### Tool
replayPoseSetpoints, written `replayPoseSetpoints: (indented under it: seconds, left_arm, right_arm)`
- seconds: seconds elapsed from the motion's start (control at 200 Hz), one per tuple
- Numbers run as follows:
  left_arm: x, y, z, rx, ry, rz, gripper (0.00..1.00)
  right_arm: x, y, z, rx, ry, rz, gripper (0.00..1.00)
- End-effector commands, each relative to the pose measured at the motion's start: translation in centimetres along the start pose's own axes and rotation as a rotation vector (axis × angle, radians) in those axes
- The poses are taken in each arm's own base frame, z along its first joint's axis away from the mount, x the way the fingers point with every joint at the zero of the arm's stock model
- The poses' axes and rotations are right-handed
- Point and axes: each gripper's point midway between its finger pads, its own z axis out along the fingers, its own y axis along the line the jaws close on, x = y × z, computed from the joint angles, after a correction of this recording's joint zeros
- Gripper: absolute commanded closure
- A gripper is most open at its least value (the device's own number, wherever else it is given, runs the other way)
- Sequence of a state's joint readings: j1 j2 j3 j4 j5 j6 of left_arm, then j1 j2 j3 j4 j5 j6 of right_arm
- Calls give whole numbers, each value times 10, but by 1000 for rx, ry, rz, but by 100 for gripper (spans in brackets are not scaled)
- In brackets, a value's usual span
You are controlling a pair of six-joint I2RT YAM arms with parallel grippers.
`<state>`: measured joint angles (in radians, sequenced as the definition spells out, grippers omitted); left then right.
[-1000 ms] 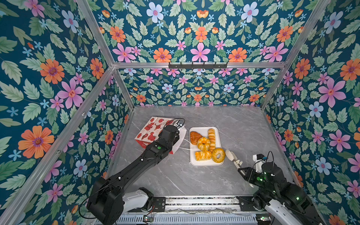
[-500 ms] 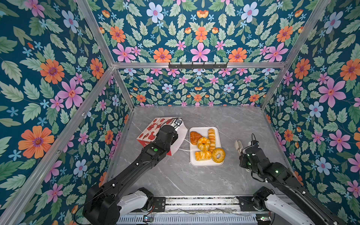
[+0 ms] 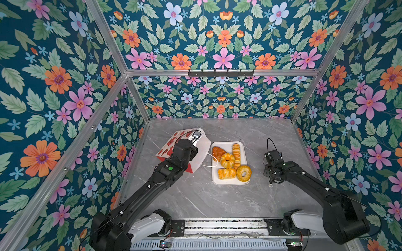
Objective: Take the fake bread out of the paper bag
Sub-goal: 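Withdraw the right tongs from the tray toward the robot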
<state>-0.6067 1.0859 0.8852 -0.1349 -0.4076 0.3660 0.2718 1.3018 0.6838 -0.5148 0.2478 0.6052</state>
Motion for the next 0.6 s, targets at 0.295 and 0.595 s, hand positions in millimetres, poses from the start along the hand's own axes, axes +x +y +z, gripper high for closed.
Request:
replayPoseSetpoints:
  seconds: [0.295, 0.595]
  left_arm:
    - [-10, 4, -6, 6, -26, -34, 100]
    - [-37, 17, -15, 10, -65, -124, 100]
  right_arm:
    - [6, 10, 28, -38, 70, 83, 51]
    - [-4, 7, 0, -83, -13, 106, 26]
